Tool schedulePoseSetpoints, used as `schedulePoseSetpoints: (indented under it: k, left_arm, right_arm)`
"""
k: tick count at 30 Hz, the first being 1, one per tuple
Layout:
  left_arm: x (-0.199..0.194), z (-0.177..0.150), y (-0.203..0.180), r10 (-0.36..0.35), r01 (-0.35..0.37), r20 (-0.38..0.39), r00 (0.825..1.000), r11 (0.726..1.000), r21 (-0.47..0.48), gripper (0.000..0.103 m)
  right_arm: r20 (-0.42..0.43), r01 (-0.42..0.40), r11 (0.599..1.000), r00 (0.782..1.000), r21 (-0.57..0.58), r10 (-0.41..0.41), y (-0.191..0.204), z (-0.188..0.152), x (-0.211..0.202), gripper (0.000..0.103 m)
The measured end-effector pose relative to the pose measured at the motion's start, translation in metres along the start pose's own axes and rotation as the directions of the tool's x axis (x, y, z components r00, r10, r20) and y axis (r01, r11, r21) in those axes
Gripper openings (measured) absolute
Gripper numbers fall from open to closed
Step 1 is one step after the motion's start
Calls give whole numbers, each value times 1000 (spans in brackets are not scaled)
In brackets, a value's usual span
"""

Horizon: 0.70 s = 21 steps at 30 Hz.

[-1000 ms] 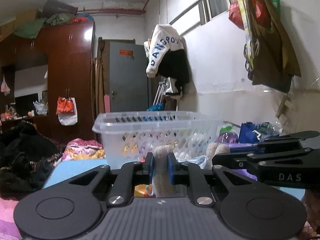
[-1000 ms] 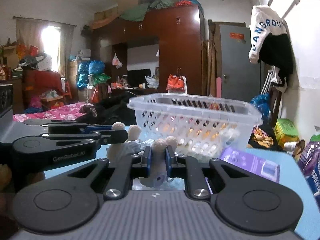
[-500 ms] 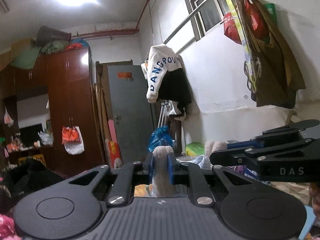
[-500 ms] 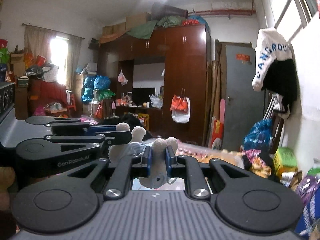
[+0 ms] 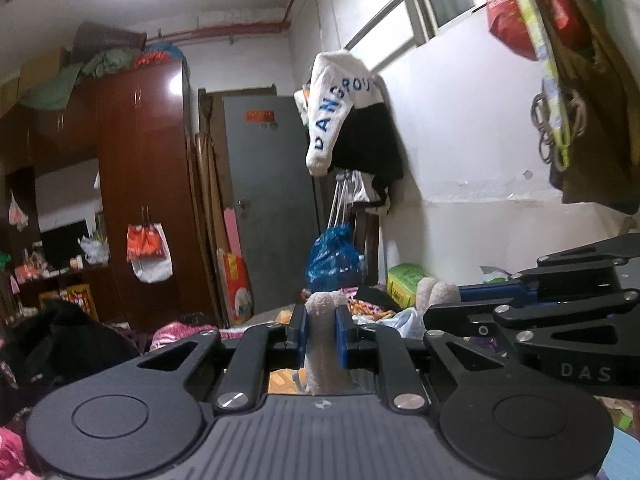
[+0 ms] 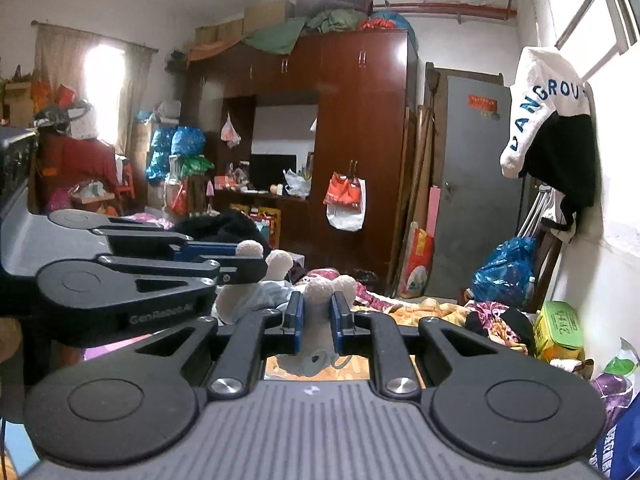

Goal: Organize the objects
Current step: 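Carry the plush toy over the basket and open both tools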

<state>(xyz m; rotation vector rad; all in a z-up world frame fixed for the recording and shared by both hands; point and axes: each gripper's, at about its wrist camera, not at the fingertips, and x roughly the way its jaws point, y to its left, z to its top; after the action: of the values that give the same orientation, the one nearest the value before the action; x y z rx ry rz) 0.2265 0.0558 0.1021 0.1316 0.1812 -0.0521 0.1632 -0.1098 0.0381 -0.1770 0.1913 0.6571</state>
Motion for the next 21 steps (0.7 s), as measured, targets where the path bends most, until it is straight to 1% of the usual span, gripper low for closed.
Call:
schedulePoseSetpoints:
  k: [7, 12, 14, 16, 19, 20, 21]
  left_arm:
    - [19, -15, 0, 4, -4, -35, 999, 1000, 5, 18]
    - [29, -16, -2, 4, -3, -55, 998, 1000, 22, 18]
    - [32, -19, -4, -2, 4, -65, 998, 999, 33, 18]
    - [35, -21, -6, 8, -5, -73, 997, 999, 47, 18]
    - [38, -24, -6, 6, -3, -83, 997, 999, 33, 18]
    - [38, -26, -6, 7, -4, -83, 997, 999, 32, 19]
    - [38, -27, -6, 9, -6, -83, 997, 999, 34, 21]
  right_arm:
    - [-41, 2, 1000, 999, 3, -2, -1, -13, 13, 16]
    - [-32, 3, 1000, 999, -5, -4, -7, -15, 15, 16]
    - [-44, 14, 1000, 999, -13, -14, -8, -16, 17, 16]
    - [-53, 18, 1000, 998, -22, -19, -7, -14, 19, 16]
    - [-57, 17, 1000, 998, -12, -18, -10, -11, 21, 16]
    - [-64, 10, 1000, 998, -5, -11, -10, -12, 21, 18]
    - [-81, -2, 1000, 997, 2, 2, -12, -11, 23, 25]
